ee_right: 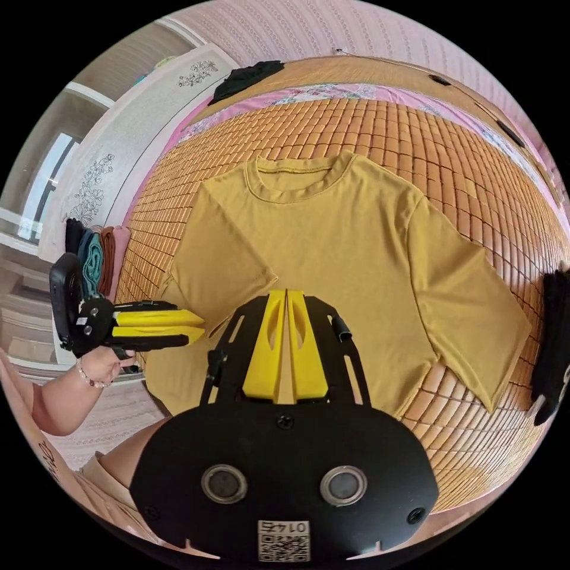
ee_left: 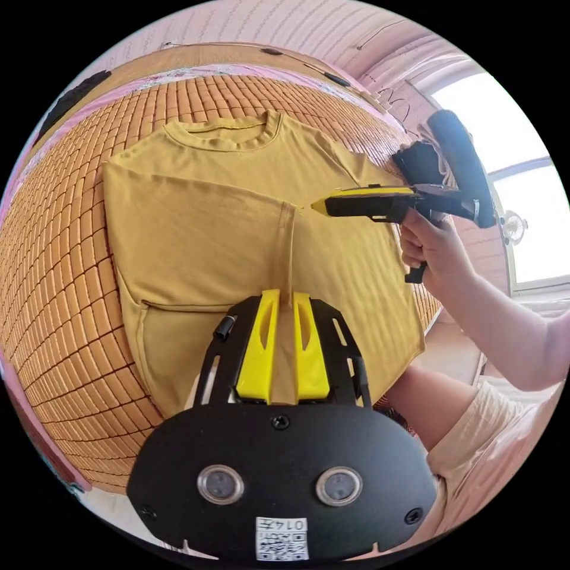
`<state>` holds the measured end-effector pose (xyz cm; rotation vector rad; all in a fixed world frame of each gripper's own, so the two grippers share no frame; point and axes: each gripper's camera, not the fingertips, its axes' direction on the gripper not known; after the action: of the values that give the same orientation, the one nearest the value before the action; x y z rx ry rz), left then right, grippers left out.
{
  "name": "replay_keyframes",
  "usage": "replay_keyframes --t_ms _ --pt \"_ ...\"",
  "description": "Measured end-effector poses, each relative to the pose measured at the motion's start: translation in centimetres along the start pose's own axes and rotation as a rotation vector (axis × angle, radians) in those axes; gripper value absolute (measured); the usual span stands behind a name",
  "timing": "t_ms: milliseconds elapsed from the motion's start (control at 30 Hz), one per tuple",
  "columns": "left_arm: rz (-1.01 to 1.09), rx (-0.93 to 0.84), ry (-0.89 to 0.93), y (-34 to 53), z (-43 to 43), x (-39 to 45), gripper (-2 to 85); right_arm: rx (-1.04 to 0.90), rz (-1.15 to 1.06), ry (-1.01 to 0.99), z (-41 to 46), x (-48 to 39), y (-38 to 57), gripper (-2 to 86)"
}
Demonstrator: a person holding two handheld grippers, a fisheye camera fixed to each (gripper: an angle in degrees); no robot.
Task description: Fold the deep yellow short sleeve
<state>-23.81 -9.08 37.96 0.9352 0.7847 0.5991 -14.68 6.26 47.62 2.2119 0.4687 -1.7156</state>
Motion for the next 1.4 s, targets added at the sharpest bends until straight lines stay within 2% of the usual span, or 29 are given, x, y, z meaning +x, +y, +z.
replay_keyframes --t_ms 100,233,367,500,600,800,967,1167,1300,1400 --pt "0.099 0.016 -0.052 -2.6 -1.4 1.9 4.3 0.104 0.131 0.041 -5.6 3.9 4.4 0.1" --pt "0.22 0.019 -0.036 -8.3 -0.5 5.1 4.4 0.155 0.396 0.216 -12.2 11.1 11.0 2.9" --pt "0.374 0.019 0.007 -16.5 3.4 11.1 4.6 0.212 0.573 0.209 -16.4 16.5 15.8 6.3" --pt "0.508 -0.023 0.043 -23.8 8.6 18.3 5.3 0.212 0.611 0.172 -17.7 18.8 17.6 6.1" --pt "0.601 -0.05 -0.02 -27.6 12.2 23.4 5.7 0.205 0.631 0.13 -18.5 19.7 18.7 4.6" --pt "0.649 -0.117 -0.089 -32.9 18.0 29.4 7.3 0.267 0.652 0.024 -21.3 21.2 21.5 1.6" --pt "0.697 -0.214 -0.191 -34.3 22.0 31.5 6.6 0.273 0.625 0.016 -23.3 21.4 22.9 0.8" --pt "0.711 -0.224 -0.127 -35.0 22.0 31.3 1.2 0.269 0.603 0.038 -25.2 21.2 23.8 0.5" --pt "0.732 -0.201 -0.181 -34.9 21.3 31.4 -0.5 0.272 0.594 0.039 -26.3 21.1 24.5 0.3" --pt "0.715 -0.166 -0.156 -34.9 19.5 30.7 -0.7 0.28 0.585 0.052 -27.4 20.7 24.8 0.2"
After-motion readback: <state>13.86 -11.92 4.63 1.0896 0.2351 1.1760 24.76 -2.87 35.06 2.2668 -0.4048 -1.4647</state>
